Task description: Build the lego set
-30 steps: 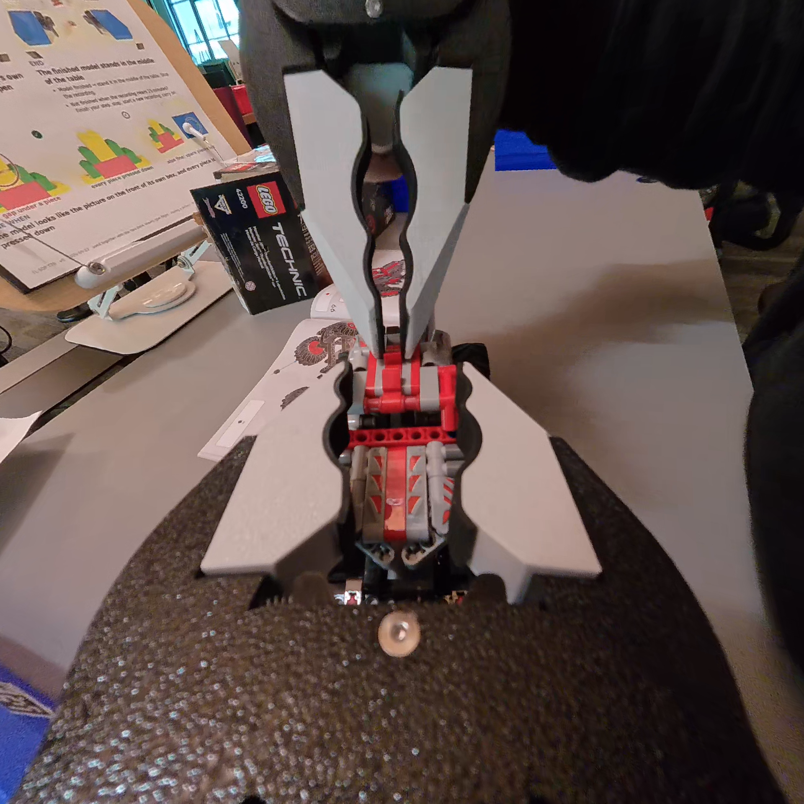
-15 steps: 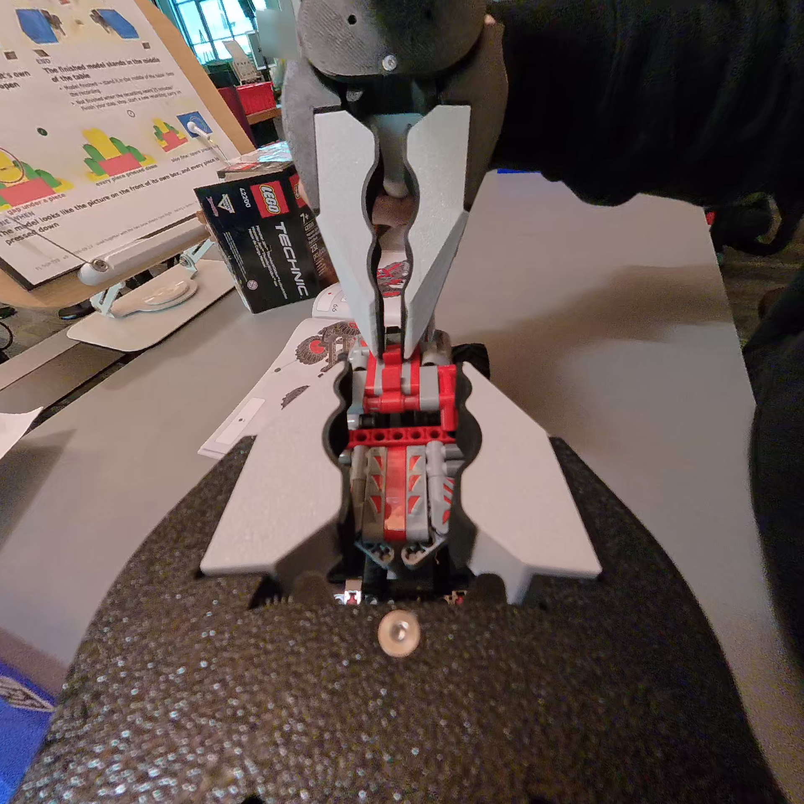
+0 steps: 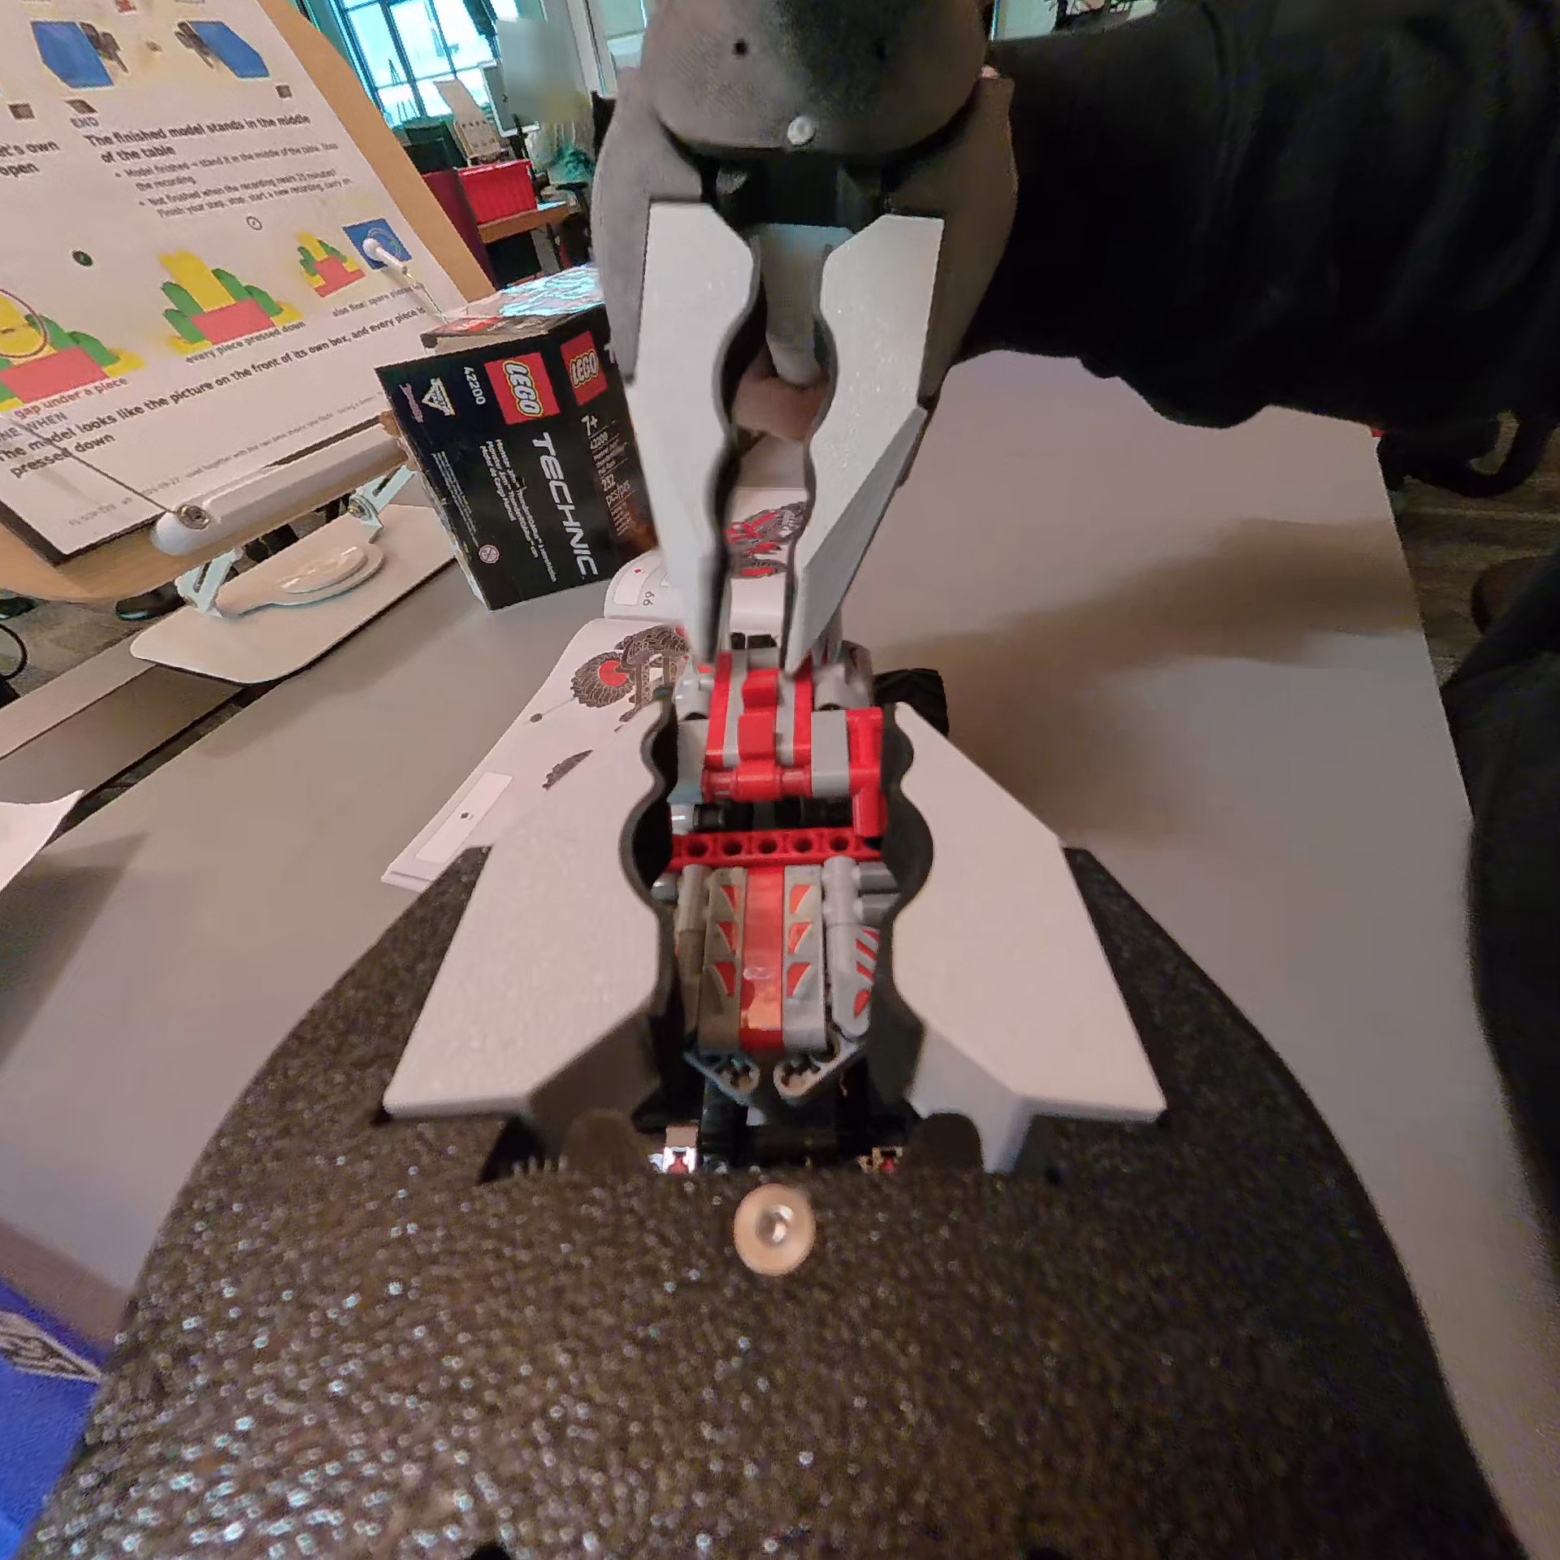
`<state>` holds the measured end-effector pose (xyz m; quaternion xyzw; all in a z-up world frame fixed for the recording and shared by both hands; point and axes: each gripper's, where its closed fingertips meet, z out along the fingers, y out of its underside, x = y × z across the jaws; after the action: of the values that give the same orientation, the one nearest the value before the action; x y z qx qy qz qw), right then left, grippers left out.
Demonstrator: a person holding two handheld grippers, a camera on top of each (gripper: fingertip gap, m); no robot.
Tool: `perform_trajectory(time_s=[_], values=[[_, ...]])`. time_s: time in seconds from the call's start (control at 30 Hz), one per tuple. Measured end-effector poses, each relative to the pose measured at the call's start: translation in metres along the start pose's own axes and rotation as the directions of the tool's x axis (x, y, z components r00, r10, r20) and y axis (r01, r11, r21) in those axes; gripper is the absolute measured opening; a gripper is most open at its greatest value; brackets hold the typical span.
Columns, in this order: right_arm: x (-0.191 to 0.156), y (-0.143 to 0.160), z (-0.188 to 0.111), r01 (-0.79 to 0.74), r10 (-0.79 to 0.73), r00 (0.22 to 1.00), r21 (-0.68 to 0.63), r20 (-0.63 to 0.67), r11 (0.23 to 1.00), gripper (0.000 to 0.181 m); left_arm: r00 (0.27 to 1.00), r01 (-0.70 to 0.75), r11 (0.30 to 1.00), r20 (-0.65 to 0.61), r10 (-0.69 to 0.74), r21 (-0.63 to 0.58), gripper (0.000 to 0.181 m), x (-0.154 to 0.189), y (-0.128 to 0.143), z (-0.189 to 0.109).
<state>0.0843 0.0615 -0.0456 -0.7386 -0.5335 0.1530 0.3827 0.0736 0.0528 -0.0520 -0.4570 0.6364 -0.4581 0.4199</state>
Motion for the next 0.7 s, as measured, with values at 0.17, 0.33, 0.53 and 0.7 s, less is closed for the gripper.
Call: perform_trajectory(time_s=[0.17, 0.33, 0.53, 0.7], values=[[0.026, 0.060, -0.069, -0.111, 0.076, 0.946, -0.093, -0.316, 0.989, 0.032, 1.000, -0.002, 0.999, 0.003, 0.002, 0.046, 0.045, 0.002, -0.009, -0.005], [0.023, 0.174, -0.115, -0.271, 0.117, 0.844, -0.227, -0.524, 0.935, 0.039, 1.000, -0.005, 0.992, 0.023, 0.003, 0.123, 0.044, 0.001, -0.036, -0.017], [0.014, 0.247, -0.125, -0.373, 0.216, 0.848, -0.253, -0.485, 0.893, 0.062, 0.998, -0.055, 0.998, -0.015, 0.055, -0.008, 0.044, 0.026, -0.062, 0.009], [0.002, 0.269, -0.121, -0.459, 0.362, 0.853, -0.211, -0.375, 0.863, 0.067, 0.993, -0.099, 0.980, -0.081, 0.086, -0.174, 0.048, 0.063, -0.074, 0.062]])
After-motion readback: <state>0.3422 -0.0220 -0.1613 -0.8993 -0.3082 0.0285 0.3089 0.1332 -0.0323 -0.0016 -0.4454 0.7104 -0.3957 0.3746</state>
